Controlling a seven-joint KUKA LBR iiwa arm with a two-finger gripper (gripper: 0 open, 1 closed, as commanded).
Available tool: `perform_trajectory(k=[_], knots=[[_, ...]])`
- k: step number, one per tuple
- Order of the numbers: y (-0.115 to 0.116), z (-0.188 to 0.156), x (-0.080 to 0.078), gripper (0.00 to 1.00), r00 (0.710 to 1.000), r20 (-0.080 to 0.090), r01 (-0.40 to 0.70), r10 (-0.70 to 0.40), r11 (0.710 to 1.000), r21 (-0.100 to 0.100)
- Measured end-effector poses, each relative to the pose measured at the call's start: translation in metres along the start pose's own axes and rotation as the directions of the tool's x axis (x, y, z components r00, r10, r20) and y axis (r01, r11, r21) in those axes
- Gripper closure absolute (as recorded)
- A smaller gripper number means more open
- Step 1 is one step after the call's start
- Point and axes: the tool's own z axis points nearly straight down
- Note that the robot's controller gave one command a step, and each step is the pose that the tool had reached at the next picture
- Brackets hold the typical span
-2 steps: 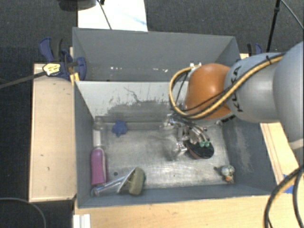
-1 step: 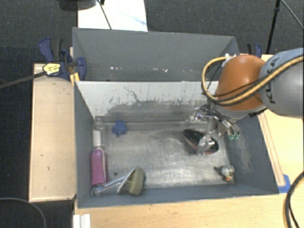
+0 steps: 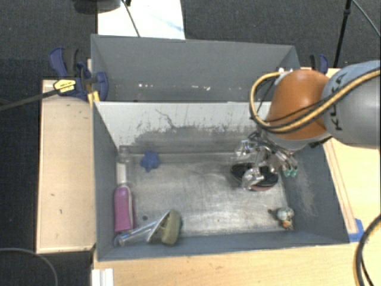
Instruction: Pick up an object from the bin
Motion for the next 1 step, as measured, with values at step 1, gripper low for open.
perform_trajectory(k=[1], knots=[[0.0096, -0.1185, 0.0201, 1.00, 0.981, 0.006, 0.195, -0.195, 0.981, 0.004]])
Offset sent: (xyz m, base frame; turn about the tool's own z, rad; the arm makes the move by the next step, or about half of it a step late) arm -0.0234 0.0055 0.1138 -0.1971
